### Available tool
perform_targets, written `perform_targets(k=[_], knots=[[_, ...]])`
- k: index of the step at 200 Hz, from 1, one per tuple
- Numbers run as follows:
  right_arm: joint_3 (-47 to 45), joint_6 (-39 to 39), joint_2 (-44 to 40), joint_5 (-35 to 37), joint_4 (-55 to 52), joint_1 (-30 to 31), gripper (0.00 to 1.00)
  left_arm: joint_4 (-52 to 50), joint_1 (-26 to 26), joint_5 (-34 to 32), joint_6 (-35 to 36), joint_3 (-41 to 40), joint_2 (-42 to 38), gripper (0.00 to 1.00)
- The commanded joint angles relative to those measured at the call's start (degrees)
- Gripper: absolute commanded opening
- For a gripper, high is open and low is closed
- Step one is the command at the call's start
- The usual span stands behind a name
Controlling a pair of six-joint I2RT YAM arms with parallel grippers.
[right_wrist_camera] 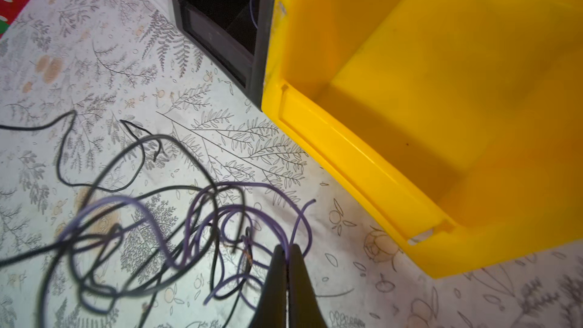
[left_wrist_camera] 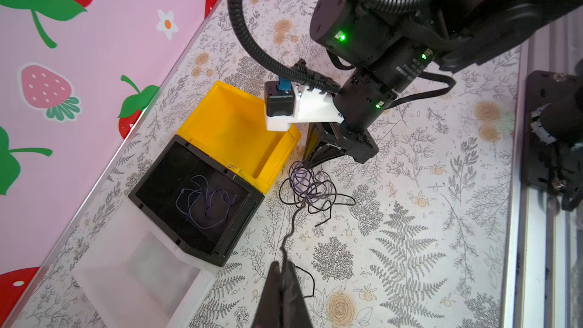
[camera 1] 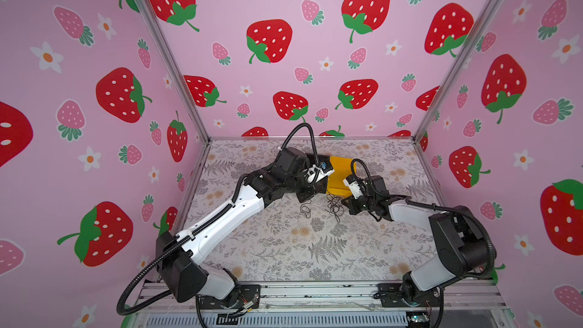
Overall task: Untangle and sort cables by color
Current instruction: Untie the cable.
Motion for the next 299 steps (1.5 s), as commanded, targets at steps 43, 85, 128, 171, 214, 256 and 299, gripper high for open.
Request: perform_targets(k=[43,85,128,171,214,256,299], knots=[[-0.7,0.2,-2.3,6.0,-4.3,-2.3,0.0,1.3,2.5,-0.6,-1.0,4.2,-3.6,0.0],[-0.4,-0.2,-2.9,8.7,-6.3,-3.4,0.0,1.6,3.3,-0.4,-1.6,4.9,-4.8,0.0],[-0.5,0.4,-3.5,11.3,-8.0,-4.3,0.0,1.4,4.0,-0.5,-1.7,6.3,-5.9,0.0],[-1.3,2.1,-5.8,16.1,-11.1,-4.7,0.0,0.0,4.5,-0.8,-1.8,8.3,-5.6,0.0],[-1.2,2.5,-8.0,20.6,-13.9,-6.4,0.0,-0.1,5.4,-1.8,-1.9,9.2,-5.4,0.0],[-0.8,1.7,-8.7,23.2,-16.4,-10.4,0.0,-0.4,6.7,-1.8,-2.2,9.9,-6.2,0.0],[-0.5,0.3,-9.8,23.2,-17.2,-12.3,0.0,-0.6,7.0,0.5,-2.8,8.9,-6.8,0.0]])
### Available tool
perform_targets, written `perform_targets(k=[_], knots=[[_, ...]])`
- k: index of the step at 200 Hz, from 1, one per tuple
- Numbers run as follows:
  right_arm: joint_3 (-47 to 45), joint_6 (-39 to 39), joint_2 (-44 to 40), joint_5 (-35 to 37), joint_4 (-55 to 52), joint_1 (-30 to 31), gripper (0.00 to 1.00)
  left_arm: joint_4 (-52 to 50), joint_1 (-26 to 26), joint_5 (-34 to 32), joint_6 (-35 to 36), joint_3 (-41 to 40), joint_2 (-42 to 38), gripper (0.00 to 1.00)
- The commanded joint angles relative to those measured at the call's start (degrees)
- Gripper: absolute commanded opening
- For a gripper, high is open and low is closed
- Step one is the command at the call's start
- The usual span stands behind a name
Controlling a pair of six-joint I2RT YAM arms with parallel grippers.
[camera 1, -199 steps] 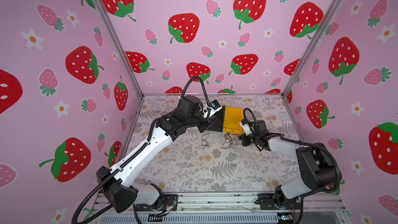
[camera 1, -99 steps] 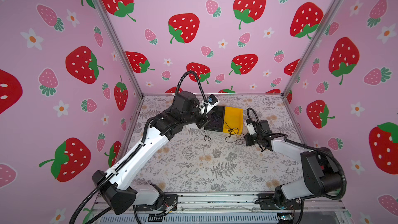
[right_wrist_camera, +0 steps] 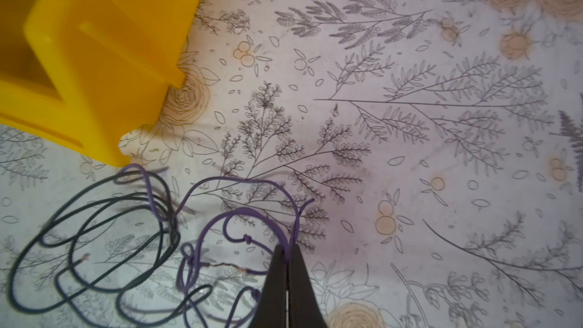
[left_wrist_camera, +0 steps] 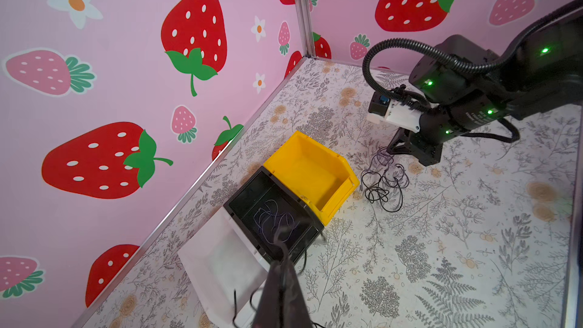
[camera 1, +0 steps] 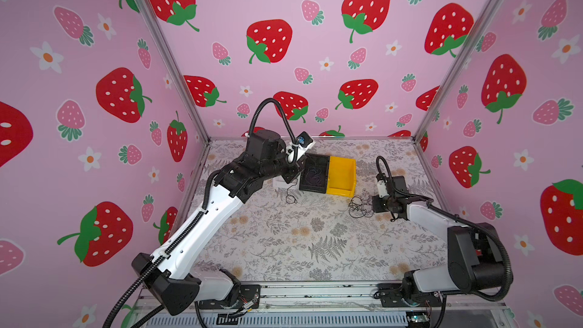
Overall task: Untangle and sort cables by color
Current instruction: Untie the cable, then place the cable into the container.
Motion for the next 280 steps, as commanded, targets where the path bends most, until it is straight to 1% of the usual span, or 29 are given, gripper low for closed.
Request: perform_targets(k=[1,44,66,69,78,91,97,109,140,163,194,196,199,215,235,238,245,280], knots=[[0.2,-0.9,-1.5,0.8,-2.1,-0.5,0.0,-0.8,0.2,1.8,-0.3,1.3,-1.2,0.0],[0.7,-1.7,-2.0,1.8,-3.2,-0.6,0.0,-1.1,0.2,0.2,-0.6,1.2,-0.2,0.0],[0.8,-1.7,-2.3,1.1,-3.3,-0.6,0.0,-2.0,0.3,-2.9,-0.7,3.0,1.6,0.0],[0.8,-1.7,-2.3,0.9,-3.2,-0.6,0.0,-2.2,0.3,-4.6,-0.7,3.4,1.8,0.0],[0.9,-1.7,-2.0,0.5,-3.0,-0.6,0.0,-2.2,0.4,-6.0,-0.6,4.4,2.7,0.0],[1.1,-1.6,-1.8,0.3,-3.1,-0.6,0.07,-2.2,0.6,-7.8,-0.7,5.9,4.2,0.0],[1.2,-1.6,-1.6,0.2,-3.1,-0.5,0.12,-2.0,0.8,-8.4,-0.7,6.6,4.9,0.0],[1.3,-1.7,-1.8,0.0,-3.1,-0.6,0.27,-1.6,1.3,-9.3,-0.8,8.2,6.2,0.0],[1.4,-1.7,-3.4,0.0,-2.8,-0.6,0.4,-0.4,4.3,-9.7,-1.3,11.6,9.5,0.0],[1.8,-1.5,-4.5,0.5,-3.1,-0.6,0.51,1.0,7.4,-8.2,-1.6,13.1,11.3,0.0],[2.7,-1.4,-5.1,0.2,-3.6,-0.6,0.51,2.4,11.1,-7.0,-1.4,15.6,14.6,0.0],[2.8,-1.4,-5.1,0.1,-3.6,-0.6,0.54,2.5,11.3,-6.9,-1.4,15.7,14.9,0.0],[3.0,-1.4,-5.1,0.1,-3.8,-0.6,0.55,2.6,11.7,-6.6,-1.4,16.0,15.3,0.0],[3.6,-1.2,-5.1,0.0,-3.8,-0.6,0.56,3.2,13.2,-4.8,-2.7,17.9,17.6,0.0],[4.1,-1.2,-4.7,-0.3,-4.0,-0.6,0.56,3.5,13.3,-3.6,-4.1,19.8,20.1,0.0],[4.2,-1.2,-4.7,-0.4,-4.1,-0.6,0.56,3.8,13.3,-2.1,-4.3,20.0,20.3,0.0],[4.3,-1.3,-4.5,-0.4,-4.1,-0.6,0.56,4.2,13.3,-1.3,-4.9,20.4,21.0,0.0],[4.4,-1.5,-4.2,-0.2,-4.0,-0.5,0.57,6.1,13.4,-1.9,-5.3,21.5,24.1,0.0]])
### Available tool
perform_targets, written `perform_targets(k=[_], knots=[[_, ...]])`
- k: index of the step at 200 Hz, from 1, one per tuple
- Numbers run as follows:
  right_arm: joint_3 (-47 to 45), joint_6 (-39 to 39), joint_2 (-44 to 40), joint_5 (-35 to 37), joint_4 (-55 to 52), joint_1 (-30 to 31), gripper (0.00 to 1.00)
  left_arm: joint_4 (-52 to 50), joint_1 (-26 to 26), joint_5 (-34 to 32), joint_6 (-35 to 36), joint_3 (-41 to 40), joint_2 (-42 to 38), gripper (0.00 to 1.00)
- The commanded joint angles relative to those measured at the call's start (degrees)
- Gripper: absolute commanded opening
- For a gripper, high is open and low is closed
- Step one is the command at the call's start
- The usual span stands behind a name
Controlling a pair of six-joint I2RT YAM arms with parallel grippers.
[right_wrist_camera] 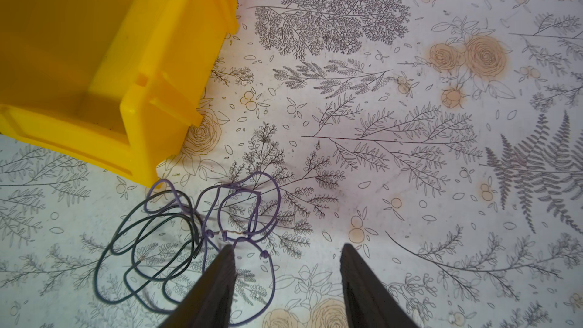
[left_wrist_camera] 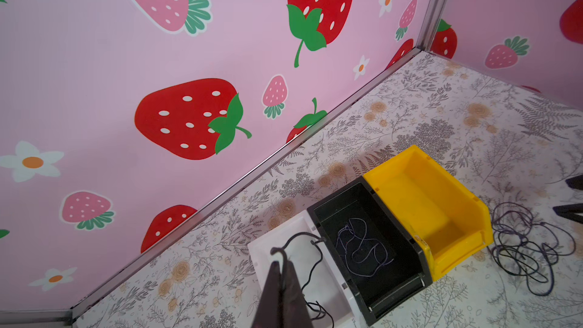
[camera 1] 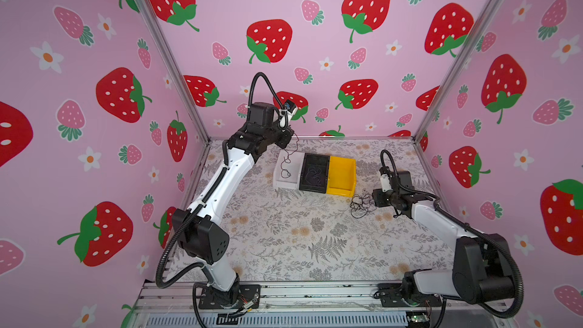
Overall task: Untangle and sort cables by color
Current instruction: Place the cable into the container.
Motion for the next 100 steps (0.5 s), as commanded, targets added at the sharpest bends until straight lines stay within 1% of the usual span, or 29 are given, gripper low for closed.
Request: perform_targets(k=[1,19,22,36,53,67,100], knots=[[1.2,-0.1,0.0,-0.3,-1.4,-0.2,0.57,2.7,0.0,1.4,-0.4,2.9,1.4,0.0],[1.1,-0.2,-0.2,-0.2,-1.4,-0.2,0.57,3.6,-0.1,0.4,0.5,2.1,3.2,0.0],[1.1,-0.2,-0.2,-0.1,-1.4,-0.2,0.56,3.6,-0.1,-1.3,0.5,1.9,3.5,0.0],[1.1,-0.2,-0.5,0.0,-1.4,-0.2,0.57,4.2,0.0,-3.5,0.0,0.6,4.3,0.0],[1.0,-0.3,-0.7,0.1,-1.4,-0.2,0.57,8.1,0.1,-7.3,-1.8,-3.8,3.5,0.0],[1.0,-0.4,-0.4,-0.1,-1.2,-0.2,0.57,10.6,0.5,-8.1,-2.6,-6.6,3.2,0.0],[0.9,0.0,0.6,-1.0,-0.8,-0.2,0.57,9.8,1.1,-9.1,-4.3,-8.5,6.1,0.0]])
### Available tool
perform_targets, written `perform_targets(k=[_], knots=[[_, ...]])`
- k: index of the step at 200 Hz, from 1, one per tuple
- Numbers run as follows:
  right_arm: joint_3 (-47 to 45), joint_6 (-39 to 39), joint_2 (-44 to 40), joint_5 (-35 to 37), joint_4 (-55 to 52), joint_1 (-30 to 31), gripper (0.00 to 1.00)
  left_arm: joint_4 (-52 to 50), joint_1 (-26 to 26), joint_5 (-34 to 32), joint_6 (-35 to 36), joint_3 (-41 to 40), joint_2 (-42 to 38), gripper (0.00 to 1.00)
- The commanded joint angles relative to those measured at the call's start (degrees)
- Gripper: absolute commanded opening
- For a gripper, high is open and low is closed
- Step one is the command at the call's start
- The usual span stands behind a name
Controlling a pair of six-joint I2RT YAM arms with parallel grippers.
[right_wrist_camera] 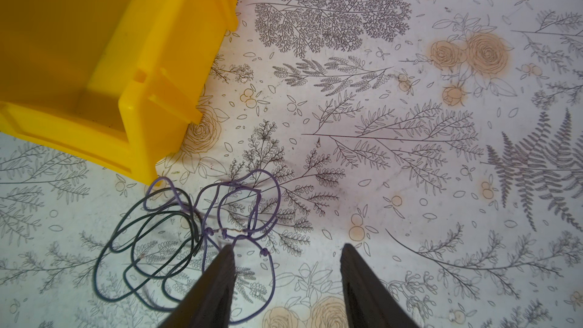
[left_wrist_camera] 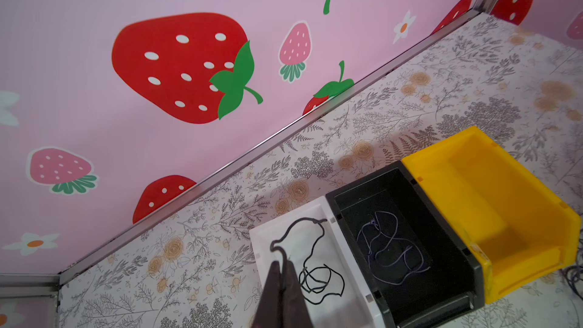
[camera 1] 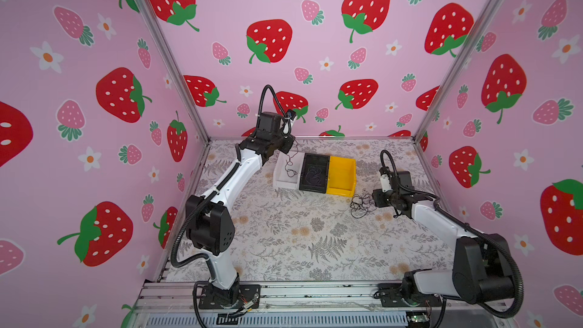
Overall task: Untangle and sort cables by color
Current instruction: Place the cable into the container.
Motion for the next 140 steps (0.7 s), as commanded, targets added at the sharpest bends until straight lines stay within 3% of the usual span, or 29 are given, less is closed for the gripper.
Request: perform_targets(k=[1,63,99,116,140], knots=[[1.0,0.0,0.6,-1.0,-0.5,-0.2,0.57,2.3,0.6,-2.7,-1.7,-1.3,1.2,0.0],[1.2,0.6,0.5,-1.8,-0.3,-0.2,0.57,3.5,0.5,-5.5,-7.5,-5.9,6.4,0.0],[1.2,1.2,-0.1,-2.2,-0.2,-0.2,0.57,4.5,0.1,-3.7,-8.7,-8.8,7.0,0.0],[1.2,2.0,-0.1,-2.1,-0.3,-0.2,0.59,3.7,0.1,-3.1,-9.6,-8.5,7.1,0.16],[1.2,4.0,0.2,-2.5,0.0,-0.2,0.58,4.3,0.1,-1.5,-11.6,-9.2,4.5,0.29]])
